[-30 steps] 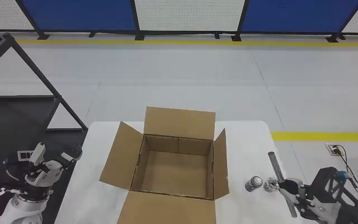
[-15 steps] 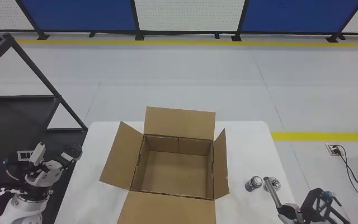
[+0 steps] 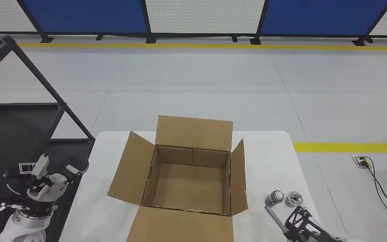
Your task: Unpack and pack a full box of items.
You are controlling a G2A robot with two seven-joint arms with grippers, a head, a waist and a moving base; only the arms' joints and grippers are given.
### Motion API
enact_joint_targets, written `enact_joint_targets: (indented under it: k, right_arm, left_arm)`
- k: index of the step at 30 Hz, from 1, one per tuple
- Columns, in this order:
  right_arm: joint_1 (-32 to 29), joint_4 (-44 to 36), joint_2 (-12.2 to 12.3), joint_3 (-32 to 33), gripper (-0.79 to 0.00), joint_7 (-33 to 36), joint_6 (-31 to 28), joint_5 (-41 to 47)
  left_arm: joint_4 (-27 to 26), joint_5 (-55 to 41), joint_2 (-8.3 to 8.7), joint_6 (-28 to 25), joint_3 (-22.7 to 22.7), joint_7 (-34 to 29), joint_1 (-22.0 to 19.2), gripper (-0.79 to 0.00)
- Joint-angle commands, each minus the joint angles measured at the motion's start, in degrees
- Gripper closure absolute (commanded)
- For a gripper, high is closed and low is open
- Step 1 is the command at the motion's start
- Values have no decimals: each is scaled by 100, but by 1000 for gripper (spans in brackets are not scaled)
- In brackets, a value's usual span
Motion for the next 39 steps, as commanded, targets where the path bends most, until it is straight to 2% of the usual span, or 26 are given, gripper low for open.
enact_joint_targets:
  k: [1, 8, 18, 30, 39]
  right_arm:
    - [154, 101, 60, -355, 0, 13, 13, -343]
    - [640, 252, 129, -1211, 0, 279, 279, -1360]
    - [1311, 703, 174, -2281, 0, 436, 436, -2238]
    - [2375, 1901, 101, -3087, 0, 656, 656, -2021]
    - [2706, 2442, 67, -3280, 0, 611, 654, -1896]
  left_arm:
    - [0, 0, 0, 0, 0, 0, 0, -785]
    - [0, 0, 0, 0, 0, 0, 0, -785]
    - [0, 0, 0, 0, 0, 0, 0, -785]
    - [0, 0, 0, 0, 0, 0, 0, -785]
    - [0, 0, 0, 0, 0, 0, 0, -785]
